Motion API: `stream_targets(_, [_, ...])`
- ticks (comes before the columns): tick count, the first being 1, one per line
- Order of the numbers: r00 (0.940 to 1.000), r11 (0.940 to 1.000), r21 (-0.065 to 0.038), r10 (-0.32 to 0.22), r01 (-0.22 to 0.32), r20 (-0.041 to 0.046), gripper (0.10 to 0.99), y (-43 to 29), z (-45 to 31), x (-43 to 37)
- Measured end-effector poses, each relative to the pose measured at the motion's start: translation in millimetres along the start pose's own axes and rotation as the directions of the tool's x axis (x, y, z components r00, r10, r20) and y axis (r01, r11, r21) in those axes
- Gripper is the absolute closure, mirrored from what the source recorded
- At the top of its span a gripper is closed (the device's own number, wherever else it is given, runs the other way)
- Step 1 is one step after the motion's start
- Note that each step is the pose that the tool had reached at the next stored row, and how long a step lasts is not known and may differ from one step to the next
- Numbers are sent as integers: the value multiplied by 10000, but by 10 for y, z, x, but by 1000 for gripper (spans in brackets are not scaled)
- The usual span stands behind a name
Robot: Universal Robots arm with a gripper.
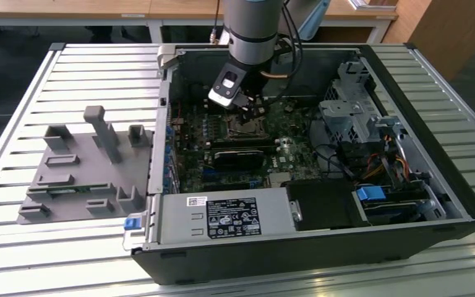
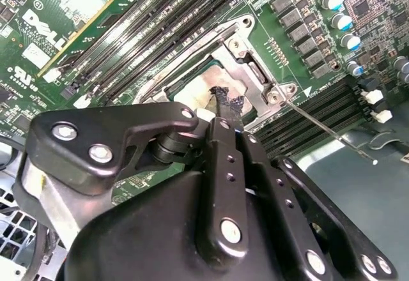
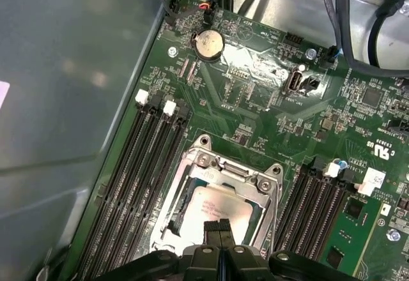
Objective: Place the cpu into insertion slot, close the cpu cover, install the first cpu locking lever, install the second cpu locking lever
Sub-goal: 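Install the first cpu locking lever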
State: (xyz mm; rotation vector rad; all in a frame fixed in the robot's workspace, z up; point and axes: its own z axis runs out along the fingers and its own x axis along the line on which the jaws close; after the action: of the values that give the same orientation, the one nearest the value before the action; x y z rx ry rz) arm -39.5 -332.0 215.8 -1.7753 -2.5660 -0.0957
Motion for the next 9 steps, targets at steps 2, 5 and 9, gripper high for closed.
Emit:
stream_targets(2, [10000,10000,1,-1,1,1,980,1,-3,0])
stream_targets(5, [10000,10000,-1,-1,1,0,980,1,-20,1])
stream_targets(9, [10000,10000,0,-1,1,0,980,4,-98,5])
